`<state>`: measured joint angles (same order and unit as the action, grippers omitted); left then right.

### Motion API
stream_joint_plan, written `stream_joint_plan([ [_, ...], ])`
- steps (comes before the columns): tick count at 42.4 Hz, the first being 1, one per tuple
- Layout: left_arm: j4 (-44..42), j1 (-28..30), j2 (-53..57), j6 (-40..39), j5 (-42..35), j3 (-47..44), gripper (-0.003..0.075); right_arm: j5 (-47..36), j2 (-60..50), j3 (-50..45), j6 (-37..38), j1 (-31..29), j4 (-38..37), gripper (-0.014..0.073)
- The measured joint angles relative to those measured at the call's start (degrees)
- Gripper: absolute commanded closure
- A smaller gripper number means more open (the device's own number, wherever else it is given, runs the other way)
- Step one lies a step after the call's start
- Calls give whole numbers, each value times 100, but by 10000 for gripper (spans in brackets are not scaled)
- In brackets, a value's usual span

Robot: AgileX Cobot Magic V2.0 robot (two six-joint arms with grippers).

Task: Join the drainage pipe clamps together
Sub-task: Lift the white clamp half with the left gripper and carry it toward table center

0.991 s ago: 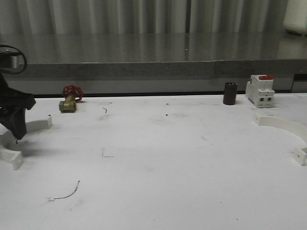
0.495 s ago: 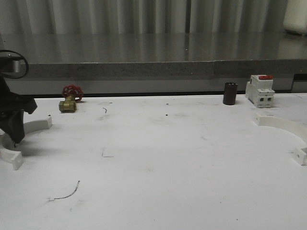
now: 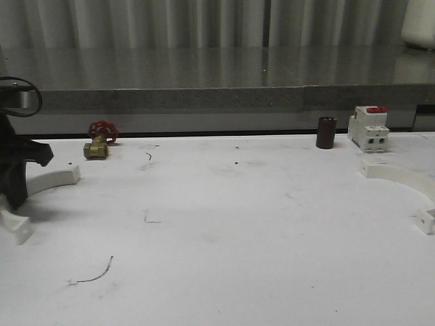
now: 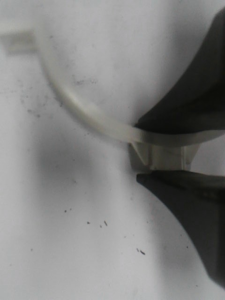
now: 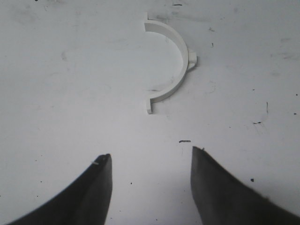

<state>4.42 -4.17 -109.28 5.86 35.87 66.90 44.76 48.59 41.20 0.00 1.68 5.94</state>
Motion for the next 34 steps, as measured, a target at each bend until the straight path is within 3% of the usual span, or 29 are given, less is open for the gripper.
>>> stream_joint_plan([
  [8,0,0,0,0,-10,0,680,0,0,0,0,0,0,177],
  [19,0,-92,12,0,127,0,692,0,0,0,0,0,0,177],
  [28,124,-640,159,0,349,159,689,0,0,0,0,0,0,177],
  [34,185,-1126,159,-416,538,557,687,0,0,0,0,0,0,177],
])
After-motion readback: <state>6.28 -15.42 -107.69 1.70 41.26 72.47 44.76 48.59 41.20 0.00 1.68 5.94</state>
